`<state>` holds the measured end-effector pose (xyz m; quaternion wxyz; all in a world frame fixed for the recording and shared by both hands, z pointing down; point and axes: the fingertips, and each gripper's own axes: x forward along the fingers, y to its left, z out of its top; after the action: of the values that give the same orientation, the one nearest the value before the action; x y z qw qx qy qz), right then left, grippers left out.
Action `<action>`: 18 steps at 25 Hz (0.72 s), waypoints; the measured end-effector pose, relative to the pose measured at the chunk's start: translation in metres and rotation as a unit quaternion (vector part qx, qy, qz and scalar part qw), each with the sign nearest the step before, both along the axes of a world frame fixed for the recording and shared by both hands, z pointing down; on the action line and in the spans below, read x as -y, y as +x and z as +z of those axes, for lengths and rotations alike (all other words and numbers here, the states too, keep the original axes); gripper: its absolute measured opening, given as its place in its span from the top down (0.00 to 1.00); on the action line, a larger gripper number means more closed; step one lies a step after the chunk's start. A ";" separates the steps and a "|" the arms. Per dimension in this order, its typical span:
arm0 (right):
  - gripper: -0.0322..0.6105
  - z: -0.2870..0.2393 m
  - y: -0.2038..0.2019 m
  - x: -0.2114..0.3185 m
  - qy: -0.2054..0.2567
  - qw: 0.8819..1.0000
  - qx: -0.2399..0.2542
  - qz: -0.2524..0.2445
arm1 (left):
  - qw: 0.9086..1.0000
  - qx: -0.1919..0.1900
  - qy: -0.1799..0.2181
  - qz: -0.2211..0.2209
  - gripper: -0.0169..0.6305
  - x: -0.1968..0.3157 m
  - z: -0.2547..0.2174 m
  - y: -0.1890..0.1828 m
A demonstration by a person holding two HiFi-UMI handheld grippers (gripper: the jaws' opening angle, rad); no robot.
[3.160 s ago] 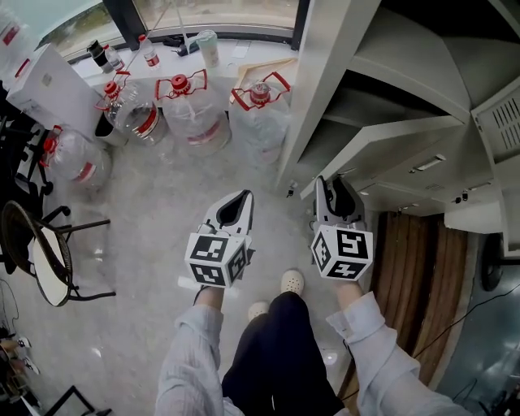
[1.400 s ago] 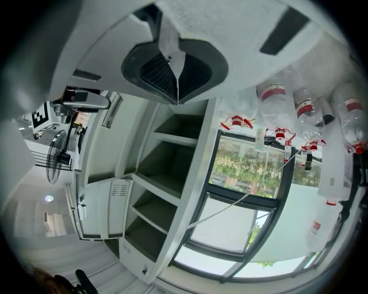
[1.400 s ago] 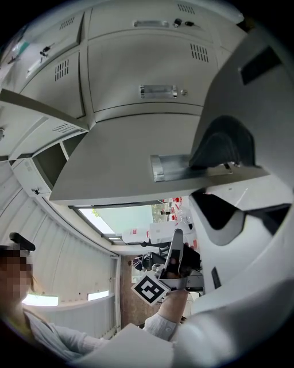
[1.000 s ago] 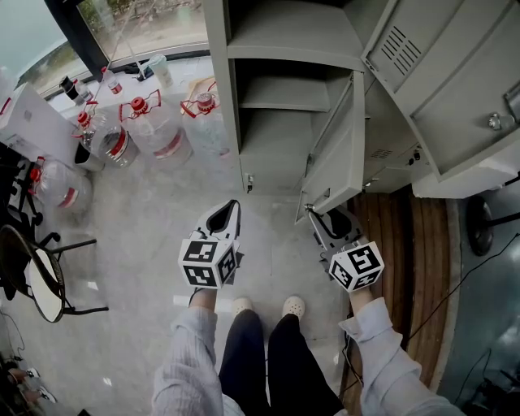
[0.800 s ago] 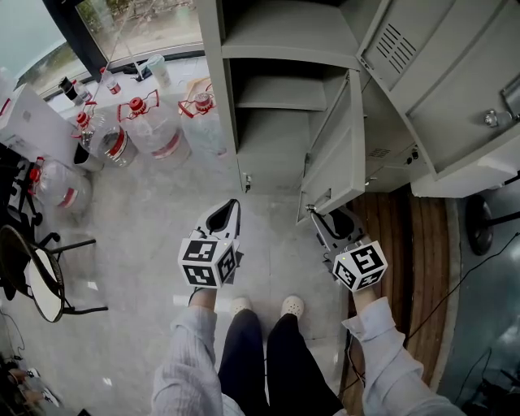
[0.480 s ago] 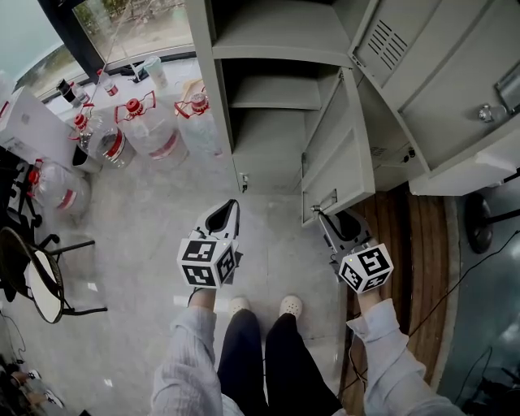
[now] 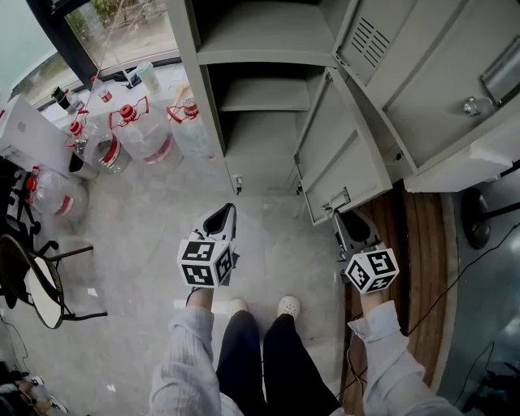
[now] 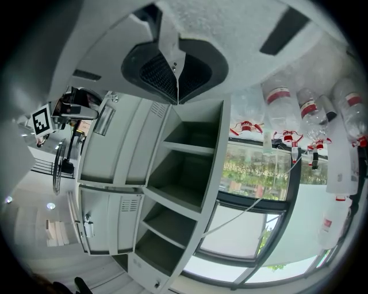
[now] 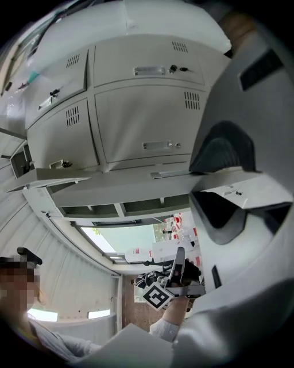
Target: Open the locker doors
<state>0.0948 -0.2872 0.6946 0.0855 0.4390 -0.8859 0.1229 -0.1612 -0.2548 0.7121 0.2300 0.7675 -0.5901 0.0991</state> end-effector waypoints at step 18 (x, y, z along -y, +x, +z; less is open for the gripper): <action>0.79 0.002 0.063 0.034 -0.009 0.996 -0.007 0.089 | 1.000 0.015 -0.007 0.010 0.95 0.006 0.002 0.002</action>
<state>0.1576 -0.3217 0.6966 0.0838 0.5161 -0.8417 0.1347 -0.1592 -0.2606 0.7137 0.2256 0.7702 -0.5849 0.1177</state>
